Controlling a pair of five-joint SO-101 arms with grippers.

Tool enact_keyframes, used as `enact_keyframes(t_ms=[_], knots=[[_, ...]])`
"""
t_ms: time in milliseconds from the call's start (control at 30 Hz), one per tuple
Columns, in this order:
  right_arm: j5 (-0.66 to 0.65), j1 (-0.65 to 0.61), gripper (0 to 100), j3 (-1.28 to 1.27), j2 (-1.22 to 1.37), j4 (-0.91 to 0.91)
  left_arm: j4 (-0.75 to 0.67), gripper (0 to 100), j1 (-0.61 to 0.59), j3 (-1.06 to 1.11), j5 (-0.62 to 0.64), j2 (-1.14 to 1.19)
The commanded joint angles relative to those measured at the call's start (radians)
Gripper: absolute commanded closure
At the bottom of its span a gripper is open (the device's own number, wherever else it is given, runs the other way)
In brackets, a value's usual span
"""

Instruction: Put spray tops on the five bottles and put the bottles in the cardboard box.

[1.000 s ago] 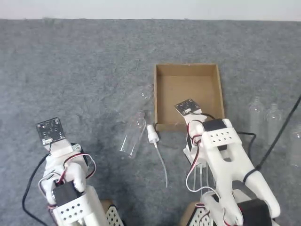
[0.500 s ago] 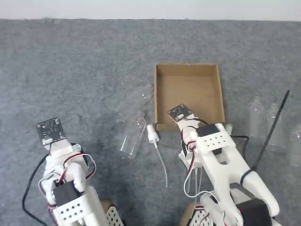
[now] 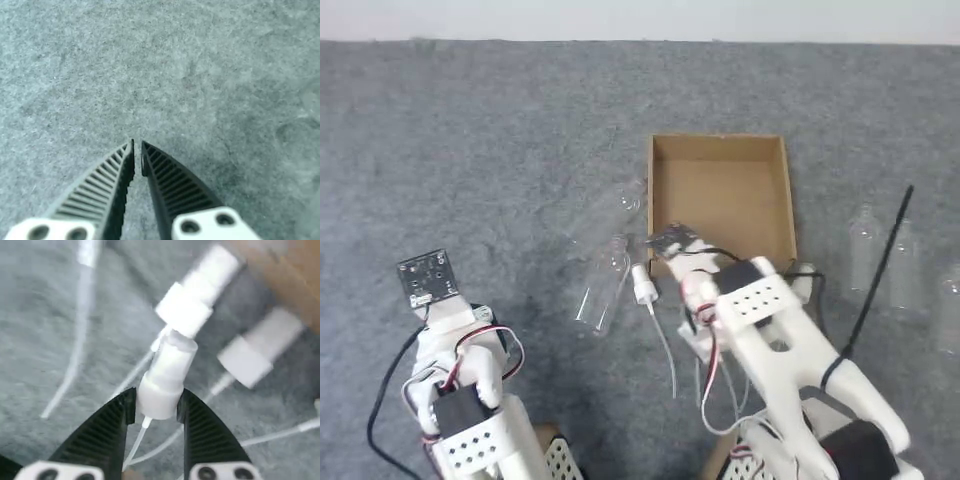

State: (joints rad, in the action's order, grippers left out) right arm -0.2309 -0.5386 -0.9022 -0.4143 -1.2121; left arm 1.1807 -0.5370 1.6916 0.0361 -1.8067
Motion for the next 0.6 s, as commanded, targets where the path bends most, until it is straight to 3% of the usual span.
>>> enact_keyframes(t_ms=[0,333,567], knots=[[0.064,-0.081,94.6,0.127,-0.036,-0.031,-0.023,98,0.002,-0.007,-0.003,-0.015],[0.207,-0.188,94.6,0.377,-0.018,-0.056,-0.023,98,0.002,-0.007,-0.003,-0.015],[0.273,-0.194,94.6,0.586,0.269,-0.053,-0.023,98,0.002,-0.007,-0.003,-0.015]])
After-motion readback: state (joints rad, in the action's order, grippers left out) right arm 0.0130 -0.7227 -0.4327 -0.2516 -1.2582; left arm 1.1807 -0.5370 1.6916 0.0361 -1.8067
